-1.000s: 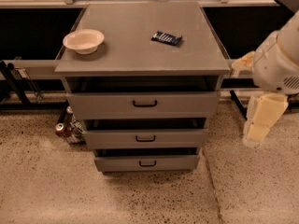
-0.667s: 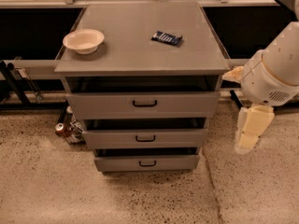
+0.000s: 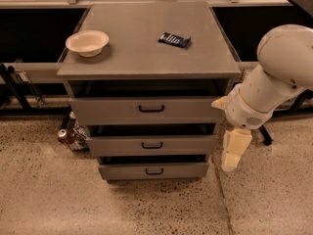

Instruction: Open top drawer

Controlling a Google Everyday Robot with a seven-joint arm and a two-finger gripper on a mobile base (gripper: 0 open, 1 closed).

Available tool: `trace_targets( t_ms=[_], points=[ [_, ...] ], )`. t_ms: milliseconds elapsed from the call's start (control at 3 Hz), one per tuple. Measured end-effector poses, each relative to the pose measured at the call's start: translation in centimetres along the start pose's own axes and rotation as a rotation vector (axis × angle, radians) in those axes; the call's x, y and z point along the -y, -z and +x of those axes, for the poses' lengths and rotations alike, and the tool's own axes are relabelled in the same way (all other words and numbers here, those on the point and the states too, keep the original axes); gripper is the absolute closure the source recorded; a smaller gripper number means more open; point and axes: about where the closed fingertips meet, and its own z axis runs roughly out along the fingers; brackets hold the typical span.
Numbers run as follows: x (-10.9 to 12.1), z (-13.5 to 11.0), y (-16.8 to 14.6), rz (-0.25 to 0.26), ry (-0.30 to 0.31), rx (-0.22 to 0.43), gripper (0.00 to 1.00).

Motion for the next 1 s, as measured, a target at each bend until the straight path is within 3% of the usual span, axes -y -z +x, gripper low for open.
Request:
trace_targets(
  t_ms=[333,1000],
  points=[
    [0.0,0.0,0.0,0.0,0.0,0.0,0.0],
    [4.3,-0.7,-3.8,0.04,0.145,-0.029,0.0]
  ],
)
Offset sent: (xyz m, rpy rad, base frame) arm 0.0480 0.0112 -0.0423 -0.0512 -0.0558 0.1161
